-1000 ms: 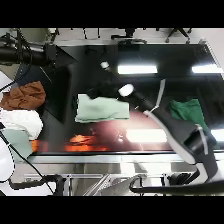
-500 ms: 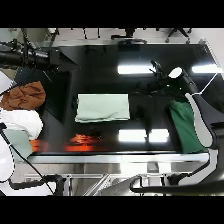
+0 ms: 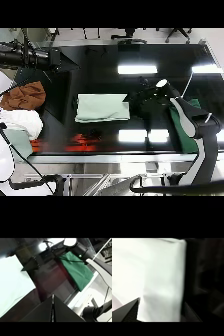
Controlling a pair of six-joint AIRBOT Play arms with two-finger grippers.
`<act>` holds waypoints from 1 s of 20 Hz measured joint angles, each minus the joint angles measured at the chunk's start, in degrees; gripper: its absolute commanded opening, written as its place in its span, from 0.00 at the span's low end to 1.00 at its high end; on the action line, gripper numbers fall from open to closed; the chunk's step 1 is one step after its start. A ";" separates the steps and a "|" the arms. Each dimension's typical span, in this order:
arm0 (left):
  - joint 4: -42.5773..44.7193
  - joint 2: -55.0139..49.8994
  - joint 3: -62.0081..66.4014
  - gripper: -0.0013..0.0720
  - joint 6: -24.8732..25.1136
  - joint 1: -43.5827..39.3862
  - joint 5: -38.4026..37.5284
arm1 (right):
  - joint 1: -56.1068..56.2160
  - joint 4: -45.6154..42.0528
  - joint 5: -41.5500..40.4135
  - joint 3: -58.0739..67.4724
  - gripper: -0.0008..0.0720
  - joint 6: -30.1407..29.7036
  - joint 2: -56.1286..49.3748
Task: Fold the shirts.
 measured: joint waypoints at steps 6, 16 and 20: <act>0.02 0.00 -0.02 0.04 0.04 0.00 -0.17 | 1.33 7.54 0.68 1.53 0.04 -6.97 -1.40; 0.07 -0.02 -0.02 0.04 0.20 0.00 -0.28 | -13.42 13.49 -0.09 15.06 0.04 -4.33 11.45; 0.07 -0.02 -0.02 0.04 0.20 0.00 -0.61 | -22.86 13.07 -0.76 16.17 0.04 1.62 16.17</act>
